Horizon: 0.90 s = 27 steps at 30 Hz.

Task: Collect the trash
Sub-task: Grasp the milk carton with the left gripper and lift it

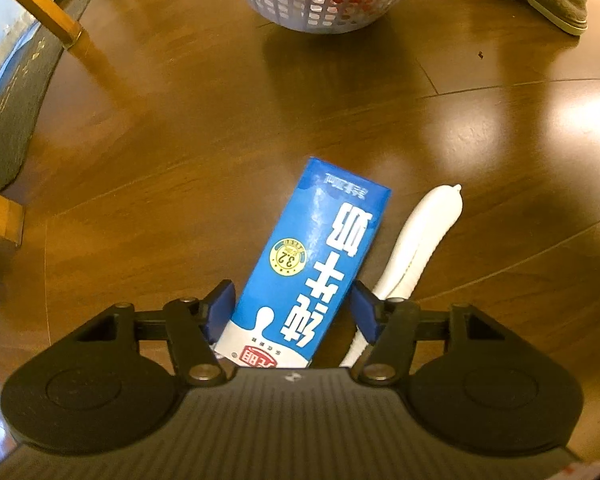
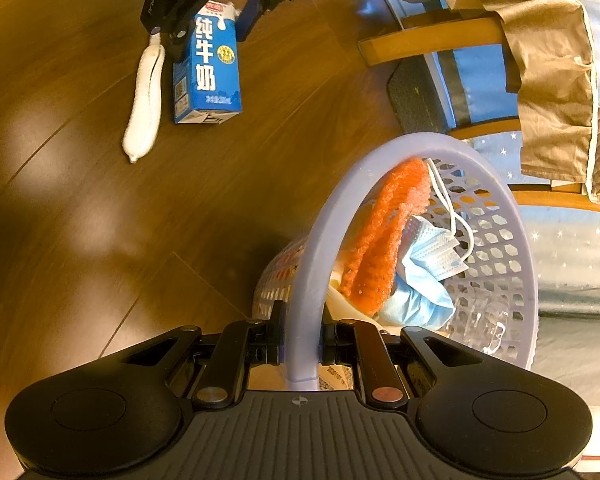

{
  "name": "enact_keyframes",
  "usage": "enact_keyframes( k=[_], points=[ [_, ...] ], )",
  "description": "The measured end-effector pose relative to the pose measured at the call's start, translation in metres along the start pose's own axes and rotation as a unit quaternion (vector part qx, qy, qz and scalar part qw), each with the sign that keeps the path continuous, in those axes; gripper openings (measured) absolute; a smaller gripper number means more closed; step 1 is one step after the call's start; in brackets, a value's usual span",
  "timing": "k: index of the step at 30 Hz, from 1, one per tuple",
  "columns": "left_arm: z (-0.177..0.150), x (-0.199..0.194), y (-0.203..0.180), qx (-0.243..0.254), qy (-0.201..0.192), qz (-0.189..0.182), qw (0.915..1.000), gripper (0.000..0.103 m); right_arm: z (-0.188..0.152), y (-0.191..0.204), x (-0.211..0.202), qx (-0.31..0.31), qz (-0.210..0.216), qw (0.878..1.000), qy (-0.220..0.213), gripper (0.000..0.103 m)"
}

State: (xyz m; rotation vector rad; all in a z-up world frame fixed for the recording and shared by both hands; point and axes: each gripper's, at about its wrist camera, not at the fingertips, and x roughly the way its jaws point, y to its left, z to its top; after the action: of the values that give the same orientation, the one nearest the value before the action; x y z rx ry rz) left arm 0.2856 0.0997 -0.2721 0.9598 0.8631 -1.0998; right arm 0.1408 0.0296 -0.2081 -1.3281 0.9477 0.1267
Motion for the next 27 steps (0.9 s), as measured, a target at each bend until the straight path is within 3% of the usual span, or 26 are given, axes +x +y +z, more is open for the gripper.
enact_keyframes(
  k=[5, 27],
  points=[
    [-0.004, -0.015, 0.0, -0.037, 0.004, 0.003, 0.9993, 0.046, 0.0, -0.001, 0.0, 0.003, 0.002, 1.0, 0.001, 0.01],
    [0.015, -0.116, -0.003, -0.076, -0.013, 0.042, 0.9961, 0.045, 0.001, -0.003, 0.001, 0.005, 0.004, 1.0, 0.0, 0.01]
  ],
)
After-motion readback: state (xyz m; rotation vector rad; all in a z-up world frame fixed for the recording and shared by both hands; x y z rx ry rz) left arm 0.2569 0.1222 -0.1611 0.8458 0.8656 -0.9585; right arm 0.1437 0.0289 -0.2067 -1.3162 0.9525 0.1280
